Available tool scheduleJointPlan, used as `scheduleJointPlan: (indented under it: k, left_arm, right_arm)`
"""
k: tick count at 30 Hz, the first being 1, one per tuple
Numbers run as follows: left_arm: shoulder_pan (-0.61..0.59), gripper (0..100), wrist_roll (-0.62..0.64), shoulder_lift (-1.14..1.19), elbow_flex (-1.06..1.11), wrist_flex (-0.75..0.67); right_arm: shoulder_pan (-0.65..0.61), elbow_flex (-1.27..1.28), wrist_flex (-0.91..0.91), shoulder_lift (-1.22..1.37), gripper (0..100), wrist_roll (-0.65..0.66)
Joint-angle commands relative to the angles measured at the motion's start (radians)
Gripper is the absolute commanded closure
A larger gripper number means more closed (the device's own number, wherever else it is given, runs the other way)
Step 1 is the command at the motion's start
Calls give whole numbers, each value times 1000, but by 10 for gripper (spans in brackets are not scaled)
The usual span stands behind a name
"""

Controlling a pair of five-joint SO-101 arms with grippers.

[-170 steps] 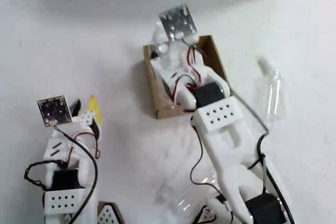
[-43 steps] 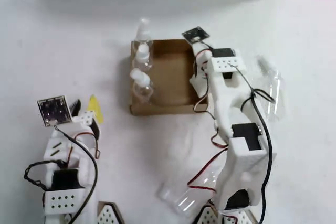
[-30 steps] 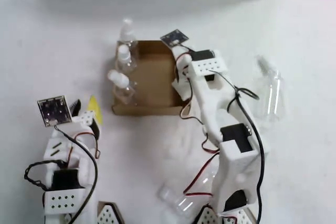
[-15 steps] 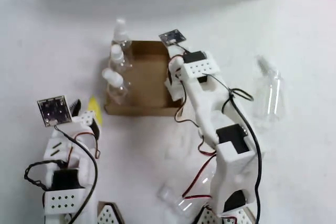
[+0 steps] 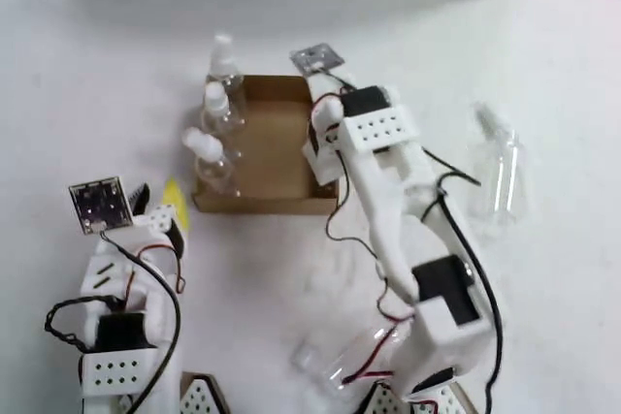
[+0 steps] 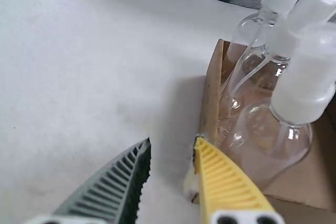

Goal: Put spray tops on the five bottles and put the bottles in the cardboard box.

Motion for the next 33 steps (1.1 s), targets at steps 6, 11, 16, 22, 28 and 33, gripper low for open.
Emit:
scheduleJointPlan:
  k: [6, 11, 16, 22, 28, 33]
  left_arm:
    - [-7, 854, 3, 15, -6, -31]
    - [-2, 855, 5, 13, -6, -31]
    - [-2, 854, 5, 13, -8, -31]
    - [-2, 854, 5, 13, -8, -31]
    - [-2, 854, 5, 15, -8, -31]
    - [-2, 854, 5, 15, -8, -25]
  right_arm:
    - [93, -43, 163, -226, 800, -11]
    - [194, -41, 217, -237, 801, -9]
    - [278, -40, 219, -246, 844, 0]
    - [461, -46, 159, -236, 915, 150]
    - [668, -49, 56, -240, 830, 161]
    - [768, -115, -36, -197, 767, 164]
